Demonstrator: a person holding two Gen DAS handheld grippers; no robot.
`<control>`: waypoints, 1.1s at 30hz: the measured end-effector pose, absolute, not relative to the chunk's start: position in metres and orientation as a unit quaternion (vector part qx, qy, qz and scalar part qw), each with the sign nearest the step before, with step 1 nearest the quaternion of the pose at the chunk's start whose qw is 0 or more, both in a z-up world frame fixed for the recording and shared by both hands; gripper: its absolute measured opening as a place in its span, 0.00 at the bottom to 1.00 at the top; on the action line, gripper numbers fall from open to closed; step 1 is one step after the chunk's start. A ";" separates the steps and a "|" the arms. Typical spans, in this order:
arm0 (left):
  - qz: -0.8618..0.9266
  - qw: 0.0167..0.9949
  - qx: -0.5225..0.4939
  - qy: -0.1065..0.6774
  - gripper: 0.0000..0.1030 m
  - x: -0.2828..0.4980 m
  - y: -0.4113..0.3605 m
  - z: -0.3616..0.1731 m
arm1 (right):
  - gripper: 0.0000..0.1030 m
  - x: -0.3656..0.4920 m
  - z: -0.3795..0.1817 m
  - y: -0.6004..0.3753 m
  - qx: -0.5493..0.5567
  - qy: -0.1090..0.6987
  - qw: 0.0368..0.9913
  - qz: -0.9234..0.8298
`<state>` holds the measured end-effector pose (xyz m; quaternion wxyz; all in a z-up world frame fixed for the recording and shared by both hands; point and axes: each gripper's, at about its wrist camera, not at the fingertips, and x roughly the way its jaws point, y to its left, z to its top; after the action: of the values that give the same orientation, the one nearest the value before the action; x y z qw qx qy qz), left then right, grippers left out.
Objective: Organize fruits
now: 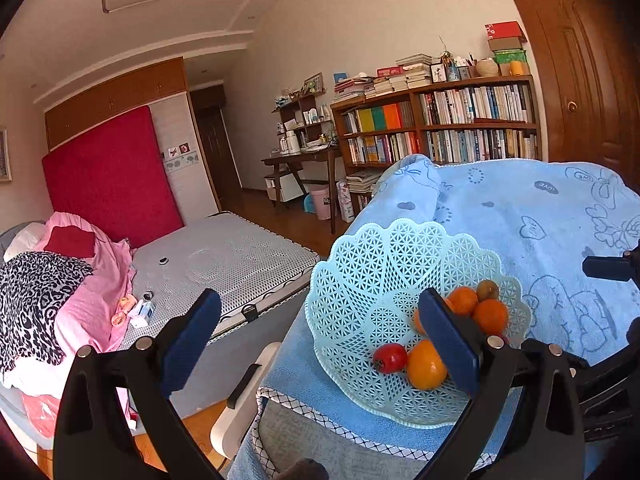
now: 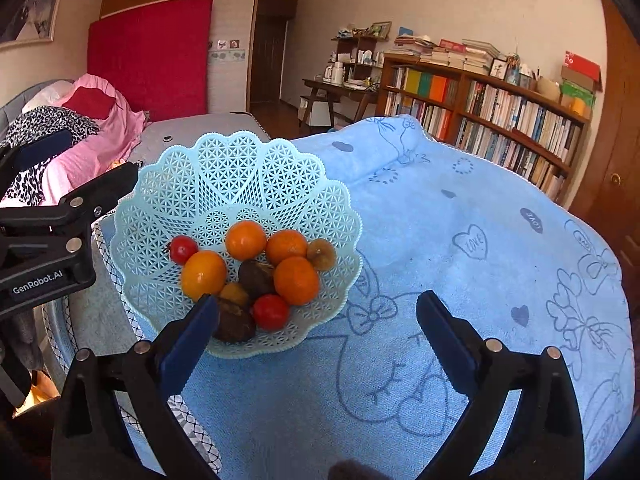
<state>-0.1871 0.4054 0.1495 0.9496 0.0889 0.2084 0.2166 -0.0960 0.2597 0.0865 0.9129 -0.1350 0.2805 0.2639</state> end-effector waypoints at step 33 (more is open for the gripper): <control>0.233 0.943 0.117 0.207 0.97 -0.200 0.403 0.147 | 0.95 -0.123 0.086 0.268 -0.166 0.255 0.923 0.237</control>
<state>-0.1997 0.4033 0.1472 0.9430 0.1168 0.2066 0.2332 -0.1228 0.2681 0.0856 0.9226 -0.1665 0.2548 0.2372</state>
